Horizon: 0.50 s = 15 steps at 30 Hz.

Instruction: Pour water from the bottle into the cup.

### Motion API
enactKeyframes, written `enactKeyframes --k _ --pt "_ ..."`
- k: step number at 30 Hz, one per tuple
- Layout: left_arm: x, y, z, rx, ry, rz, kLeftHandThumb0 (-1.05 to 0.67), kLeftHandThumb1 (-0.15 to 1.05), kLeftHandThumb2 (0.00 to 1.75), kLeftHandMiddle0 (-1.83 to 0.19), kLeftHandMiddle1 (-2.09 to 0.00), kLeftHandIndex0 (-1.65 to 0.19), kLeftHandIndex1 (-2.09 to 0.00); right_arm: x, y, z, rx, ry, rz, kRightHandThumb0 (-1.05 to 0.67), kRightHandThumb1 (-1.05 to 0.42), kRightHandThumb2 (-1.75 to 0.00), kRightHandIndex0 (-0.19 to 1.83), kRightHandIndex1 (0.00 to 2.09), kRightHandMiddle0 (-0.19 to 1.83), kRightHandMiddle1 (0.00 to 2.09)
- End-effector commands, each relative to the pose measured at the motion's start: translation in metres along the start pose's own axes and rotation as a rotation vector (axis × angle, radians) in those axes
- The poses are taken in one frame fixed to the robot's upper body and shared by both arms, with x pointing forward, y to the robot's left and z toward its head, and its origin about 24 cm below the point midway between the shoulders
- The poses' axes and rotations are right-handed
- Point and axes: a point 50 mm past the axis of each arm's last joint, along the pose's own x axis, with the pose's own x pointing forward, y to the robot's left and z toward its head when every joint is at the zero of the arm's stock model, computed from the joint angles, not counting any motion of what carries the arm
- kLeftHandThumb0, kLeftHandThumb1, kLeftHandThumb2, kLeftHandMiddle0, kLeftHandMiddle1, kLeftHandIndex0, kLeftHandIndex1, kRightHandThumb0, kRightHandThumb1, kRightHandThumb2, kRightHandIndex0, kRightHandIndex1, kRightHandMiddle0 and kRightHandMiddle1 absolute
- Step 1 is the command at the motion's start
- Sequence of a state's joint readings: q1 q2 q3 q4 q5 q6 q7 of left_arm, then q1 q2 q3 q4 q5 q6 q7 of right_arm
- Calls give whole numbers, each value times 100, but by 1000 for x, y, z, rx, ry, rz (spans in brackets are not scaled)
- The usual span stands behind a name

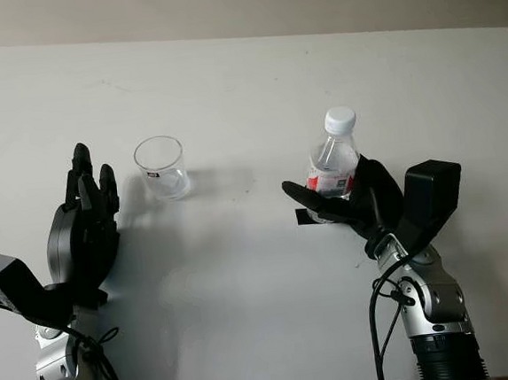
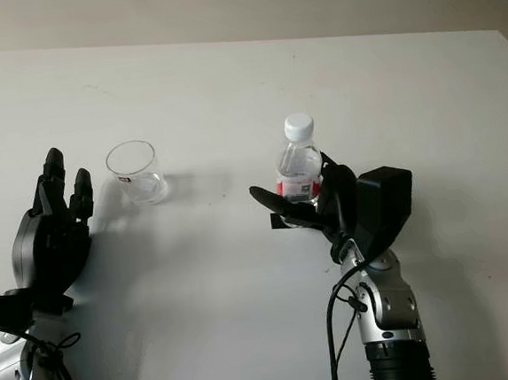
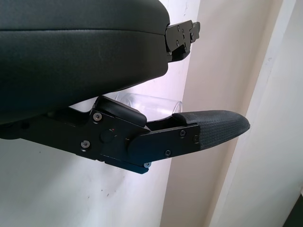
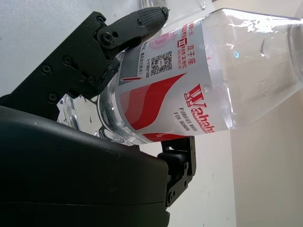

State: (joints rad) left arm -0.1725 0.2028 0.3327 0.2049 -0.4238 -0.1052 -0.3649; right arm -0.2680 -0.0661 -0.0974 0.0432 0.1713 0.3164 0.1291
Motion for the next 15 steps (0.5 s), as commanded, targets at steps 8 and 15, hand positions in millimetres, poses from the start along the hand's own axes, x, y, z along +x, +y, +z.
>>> enactKeyframes --k 8,15 --pt "-1 3 2 9 1 2 -81 105 59 19 -1 19 0 -1 3 -6 -31 15 34 -50 -105 -26 52 209 26 209" --pt "-3 6 3 14 6 12 -82 105 57 19 -3 19 0 -7 4 -16 -59 18 51 -60 -105 -17 -17 209 -18 209"
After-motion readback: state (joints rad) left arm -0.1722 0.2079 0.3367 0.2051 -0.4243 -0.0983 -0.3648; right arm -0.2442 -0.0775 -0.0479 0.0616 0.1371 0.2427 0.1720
